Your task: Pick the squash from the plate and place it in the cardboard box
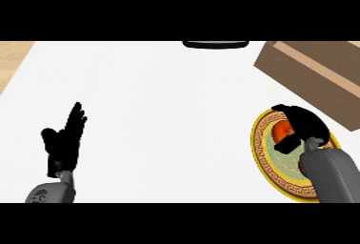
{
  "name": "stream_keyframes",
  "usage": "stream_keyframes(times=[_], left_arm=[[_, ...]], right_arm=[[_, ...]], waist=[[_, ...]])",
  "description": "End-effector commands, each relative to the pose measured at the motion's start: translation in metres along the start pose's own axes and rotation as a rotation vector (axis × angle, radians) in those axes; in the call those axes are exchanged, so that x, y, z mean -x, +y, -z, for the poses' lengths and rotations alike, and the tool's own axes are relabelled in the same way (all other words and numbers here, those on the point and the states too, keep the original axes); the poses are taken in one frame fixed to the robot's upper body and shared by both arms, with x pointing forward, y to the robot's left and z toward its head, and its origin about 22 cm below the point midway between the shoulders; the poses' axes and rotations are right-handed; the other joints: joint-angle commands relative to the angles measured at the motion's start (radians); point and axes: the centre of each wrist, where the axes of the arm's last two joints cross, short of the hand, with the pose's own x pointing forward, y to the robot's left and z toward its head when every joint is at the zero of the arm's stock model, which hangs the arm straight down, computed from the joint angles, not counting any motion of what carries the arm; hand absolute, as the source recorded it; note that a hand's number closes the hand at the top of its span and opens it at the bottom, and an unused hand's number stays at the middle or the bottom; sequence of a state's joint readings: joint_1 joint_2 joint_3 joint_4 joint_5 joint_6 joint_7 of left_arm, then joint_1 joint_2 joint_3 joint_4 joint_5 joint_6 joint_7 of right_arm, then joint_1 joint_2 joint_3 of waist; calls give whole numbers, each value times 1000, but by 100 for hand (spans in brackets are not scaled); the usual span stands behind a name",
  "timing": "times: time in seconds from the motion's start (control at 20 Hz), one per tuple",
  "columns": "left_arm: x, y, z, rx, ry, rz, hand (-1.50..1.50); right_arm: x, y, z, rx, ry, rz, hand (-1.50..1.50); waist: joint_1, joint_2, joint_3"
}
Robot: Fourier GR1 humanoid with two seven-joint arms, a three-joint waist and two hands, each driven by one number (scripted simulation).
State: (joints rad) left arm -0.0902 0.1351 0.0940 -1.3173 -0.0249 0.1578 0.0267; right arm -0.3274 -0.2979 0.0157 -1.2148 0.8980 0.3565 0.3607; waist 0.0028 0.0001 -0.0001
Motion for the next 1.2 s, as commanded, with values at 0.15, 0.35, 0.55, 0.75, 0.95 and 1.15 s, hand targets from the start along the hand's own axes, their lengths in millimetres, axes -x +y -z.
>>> stream_keyframes(times=[0.15,0.35,0.55,0.75,0.95,1.15], left_arm=[[0,-5,8,-5,-7,-7,0],[-14,-7,-2,-15,-13,3,0],[9,-16,3,-5,-6,7,0],[-11,5,-1,22,-14,8,0],[2,3,6,2,7,-2,0],[-8,0,11,-10,-1,1,0]], right_arm=[[-2,17,3,123,-123,-20,150],[9,20,6,146,-126,-49,150],[-77,13,14,148,-65,-40,150],[-138,45,-4,127,15,-9,150],[-150,22,-7,196,-6,-36,150],[-163,-14,-21,300,-62,-40,150]], waist=[[-2,1,0],[1,0,0],[8,2,0],[15,0,0],[0,0,0],[-3,-1,0]])
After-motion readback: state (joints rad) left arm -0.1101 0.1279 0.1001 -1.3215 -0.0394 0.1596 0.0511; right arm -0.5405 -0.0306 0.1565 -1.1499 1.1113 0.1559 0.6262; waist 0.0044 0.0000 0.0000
